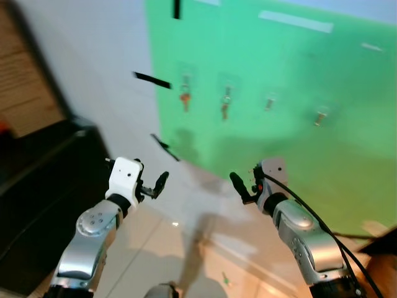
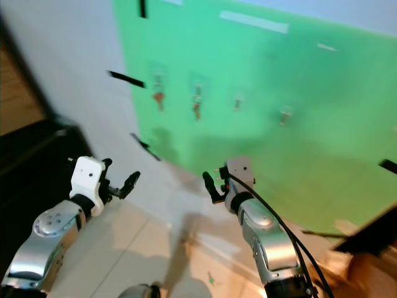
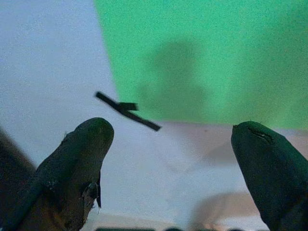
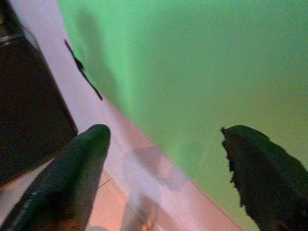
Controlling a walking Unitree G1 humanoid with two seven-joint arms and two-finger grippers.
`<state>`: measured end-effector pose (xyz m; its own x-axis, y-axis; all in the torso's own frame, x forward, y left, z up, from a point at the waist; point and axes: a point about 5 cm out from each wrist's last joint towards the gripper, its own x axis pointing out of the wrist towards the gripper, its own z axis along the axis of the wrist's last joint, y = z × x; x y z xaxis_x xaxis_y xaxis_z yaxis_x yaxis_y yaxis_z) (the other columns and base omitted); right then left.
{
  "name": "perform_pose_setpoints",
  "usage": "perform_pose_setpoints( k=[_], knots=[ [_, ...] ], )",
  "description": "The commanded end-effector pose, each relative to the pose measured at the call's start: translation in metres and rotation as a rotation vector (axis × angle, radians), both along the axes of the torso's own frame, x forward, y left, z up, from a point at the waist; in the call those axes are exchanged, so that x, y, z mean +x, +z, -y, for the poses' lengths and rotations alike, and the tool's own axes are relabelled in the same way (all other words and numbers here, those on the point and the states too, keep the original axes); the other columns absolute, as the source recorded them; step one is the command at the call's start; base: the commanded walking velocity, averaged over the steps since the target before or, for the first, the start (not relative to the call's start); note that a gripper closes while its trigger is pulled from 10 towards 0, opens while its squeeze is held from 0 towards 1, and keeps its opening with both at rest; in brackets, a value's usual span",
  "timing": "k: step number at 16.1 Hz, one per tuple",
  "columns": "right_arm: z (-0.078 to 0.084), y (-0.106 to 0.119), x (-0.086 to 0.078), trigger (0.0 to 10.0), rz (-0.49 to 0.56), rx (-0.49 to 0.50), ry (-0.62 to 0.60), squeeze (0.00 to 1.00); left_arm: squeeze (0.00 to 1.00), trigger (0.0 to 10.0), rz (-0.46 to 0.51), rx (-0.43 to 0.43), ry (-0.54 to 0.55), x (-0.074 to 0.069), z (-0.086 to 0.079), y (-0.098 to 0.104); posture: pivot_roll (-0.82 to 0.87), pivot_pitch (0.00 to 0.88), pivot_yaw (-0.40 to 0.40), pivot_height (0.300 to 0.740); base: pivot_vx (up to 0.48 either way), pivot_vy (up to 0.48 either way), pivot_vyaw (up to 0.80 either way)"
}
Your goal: Hang keys on a hook
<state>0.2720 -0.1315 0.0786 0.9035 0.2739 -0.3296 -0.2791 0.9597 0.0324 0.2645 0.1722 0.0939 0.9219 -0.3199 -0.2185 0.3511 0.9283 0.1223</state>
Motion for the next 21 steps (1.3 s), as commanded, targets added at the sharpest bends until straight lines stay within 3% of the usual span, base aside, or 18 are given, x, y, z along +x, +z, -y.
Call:
perform_pose_setpoints(
  k=[1, 3, 12, 14, 21],
  knots=[
    [0.003, 0.005, 0.005, 10.0, 0.03, -0.005, -0.023, 1.0, 0.0, 10.0, 0.023, 0.012, 0.009, 0.005, -0.001, 0.005, -0.06, 0.0, 0.025, 0.74, 0.0, 0.0, 0.8],
    [0.008, 0.002, 0.005, 10.0, 0.015, 0.012, -0.117, 1.0, 0.0, 10.0, 0.037, 0.028, -0.003, 0.01, 0.0, 0.009, -0.05, 0.0, 0.029, 0.74, 0.0, 0.0, 0.0],
    [0.017, 0.001, -0.001, 10.0, 0.018, 0.003, -0.137, 1.0, 0.0, 10.0, 0.036, 0.03, -0.003, 0.008, 0.004, 0.008, -0.05, 0.0, 0.016, 0.74, 0.0, 0.0, 0.0],
    [0.017, 0.001, -0.001, 10.0, 0.019, 0.004, -0.106, 1.0, 0.0, 10.0, 0.039, 0.042, 0.002, 0.008, 0.003, 0.008, -0.05, 0.0, 0.01, 0.74, 0.0, 0.0, 0.0],
    [0.007, -0.003, -0.007, 10.0, -0.024, 0.026, 0.082, 1.0, 0.0, 10.0, 0.063, 0.038, 0.028, 0.002, 0.0, 0.008, -0.02, 0.0, -0.026, 0.74, 0.0, 0.0, 0.8]
  ],
)
